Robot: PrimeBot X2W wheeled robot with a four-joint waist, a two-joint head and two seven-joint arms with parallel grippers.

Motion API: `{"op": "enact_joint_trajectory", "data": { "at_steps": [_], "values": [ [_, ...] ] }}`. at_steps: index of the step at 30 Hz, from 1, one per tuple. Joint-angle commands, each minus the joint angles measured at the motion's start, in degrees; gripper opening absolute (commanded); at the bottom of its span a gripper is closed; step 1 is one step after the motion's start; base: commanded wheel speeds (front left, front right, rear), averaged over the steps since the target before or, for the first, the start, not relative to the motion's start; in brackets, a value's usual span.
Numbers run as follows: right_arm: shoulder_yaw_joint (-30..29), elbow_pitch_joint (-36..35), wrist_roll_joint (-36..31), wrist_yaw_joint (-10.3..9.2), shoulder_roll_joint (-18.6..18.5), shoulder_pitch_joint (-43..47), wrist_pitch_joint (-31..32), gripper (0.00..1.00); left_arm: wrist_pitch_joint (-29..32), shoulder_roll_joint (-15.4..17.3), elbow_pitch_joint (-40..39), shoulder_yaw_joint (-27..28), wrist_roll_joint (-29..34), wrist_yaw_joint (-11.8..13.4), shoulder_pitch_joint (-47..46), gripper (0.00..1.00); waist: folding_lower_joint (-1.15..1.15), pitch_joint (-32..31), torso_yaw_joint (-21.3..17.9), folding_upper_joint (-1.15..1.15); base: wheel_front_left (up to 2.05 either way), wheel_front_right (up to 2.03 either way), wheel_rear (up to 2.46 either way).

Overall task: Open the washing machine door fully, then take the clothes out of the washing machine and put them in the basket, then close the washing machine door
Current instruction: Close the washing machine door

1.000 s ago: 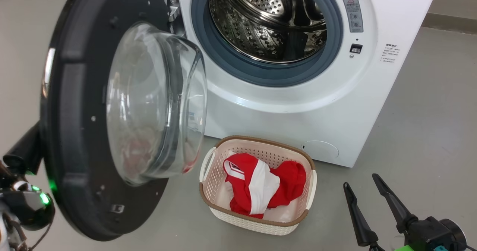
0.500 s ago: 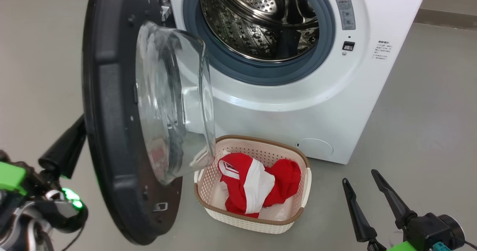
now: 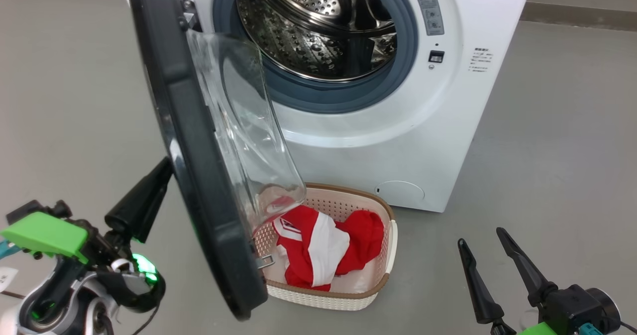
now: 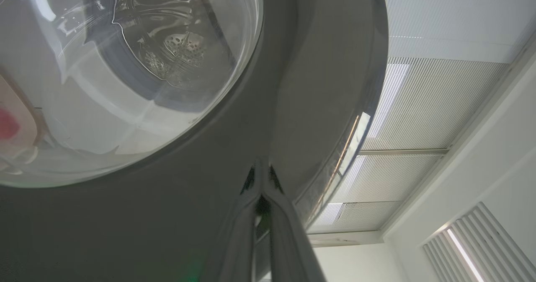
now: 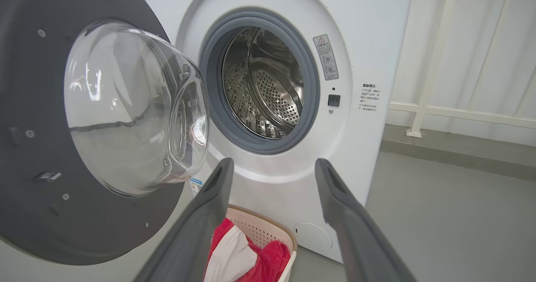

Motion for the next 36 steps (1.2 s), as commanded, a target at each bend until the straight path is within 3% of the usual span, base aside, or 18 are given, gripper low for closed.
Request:
{"op": "enact_joint_trajectory", "data": {
  "at_steps": [1,14,36],
  "values": [
    [1.30,-1.21,0.32,0.36,-0.73,-2.36,-0.70,1.00,0.11,0.65,-1.98,0.22,-1.27,-0.75,-0.41,0.00,0.00,-0.12,-0.67,0.00,0.00,0.00,0.00],
    [1.16,-1.81,0.24,0.36,-0.73,-2.47,-0.35,1.00,-2.43,0.65,-1.00,-3.59,-3.04,-4.01,-0.83,0.00,0.00,0.91,-5.06,0.00,0.00,0.00,0.00],
    [0.86,-2.36,0.09,0.36,-0.73,-4.44,-0.47,1.00,-4.75,0.64,3.91,-5.02,-3.38,-8.19,-8.31,0.00,0.00,5.82,-13.04,0.00,0.00,0.00,0.00]
  ]
}}
